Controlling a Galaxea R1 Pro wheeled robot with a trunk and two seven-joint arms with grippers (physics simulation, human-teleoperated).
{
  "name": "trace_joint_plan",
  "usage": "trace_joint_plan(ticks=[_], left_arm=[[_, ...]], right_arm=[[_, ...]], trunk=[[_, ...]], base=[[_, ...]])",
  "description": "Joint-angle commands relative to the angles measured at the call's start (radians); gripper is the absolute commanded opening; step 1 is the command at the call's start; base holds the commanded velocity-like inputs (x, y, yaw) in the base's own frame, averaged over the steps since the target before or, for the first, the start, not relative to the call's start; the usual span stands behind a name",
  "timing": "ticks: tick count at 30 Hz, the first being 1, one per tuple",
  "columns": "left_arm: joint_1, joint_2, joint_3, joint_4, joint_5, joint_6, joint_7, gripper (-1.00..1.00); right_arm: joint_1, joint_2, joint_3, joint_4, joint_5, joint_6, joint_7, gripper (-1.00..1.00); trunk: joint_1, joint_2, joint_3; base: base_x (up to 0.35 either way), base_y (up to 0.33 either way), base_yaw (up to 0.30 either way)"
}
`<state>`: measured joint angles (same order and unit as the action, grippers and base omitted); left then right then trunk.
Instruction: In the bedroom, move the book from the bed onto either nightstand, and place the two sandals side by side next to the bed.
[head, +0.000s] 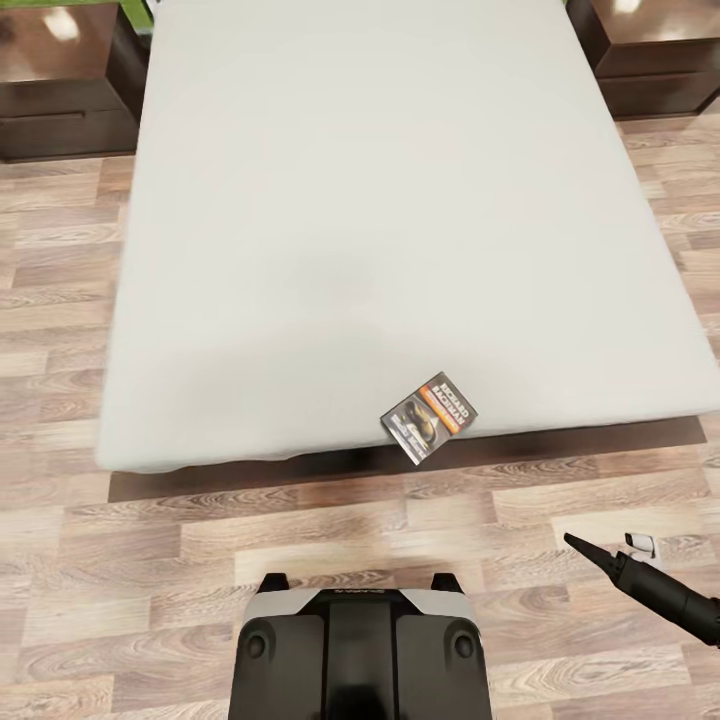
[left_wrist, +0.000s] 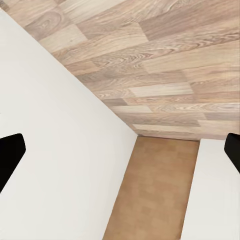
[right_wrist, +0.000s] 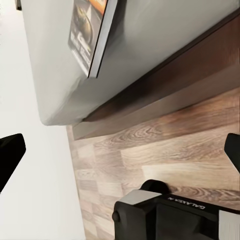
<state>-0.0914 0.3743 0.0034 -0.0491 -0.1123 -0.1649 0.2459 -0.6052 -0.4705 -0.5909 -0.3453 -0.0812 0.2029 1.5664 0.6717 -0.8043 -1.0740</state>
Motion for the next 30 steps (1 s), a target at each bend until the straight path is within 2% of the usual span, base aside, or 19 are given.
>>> trace_joint_plan(ticks=[1,22,30], left_arm=[[-0.001,0.000,0.001,0.002,-0.010,-0.002,0.005,1.00],[-0.001,0.000,0.002,0.002,-0.009,-0.004,0.004,1.00],[0.000,0.000,0.002,0.002,-0.009,-0.005,0.004,1.00]], right_arm=[[0.000,0.003,-0.003,0.000,0.001,0.010,0.004,1.00],[-0.001,0.019,-0.006,0.000,-0.010,0.010,0.004,1.00],[-0.003,0.024,-0.006,0.000,-0.011,0.011,0.004,1.00]], trunk=[[0.000,-0.001,0.000],[0.000,-0.001,0.000],[0.000,-0.001,0.000]], base=[[-0.051,0.284,0.000],[-0.066,0.281,0.000],[-0.021,0.192,0.000]])
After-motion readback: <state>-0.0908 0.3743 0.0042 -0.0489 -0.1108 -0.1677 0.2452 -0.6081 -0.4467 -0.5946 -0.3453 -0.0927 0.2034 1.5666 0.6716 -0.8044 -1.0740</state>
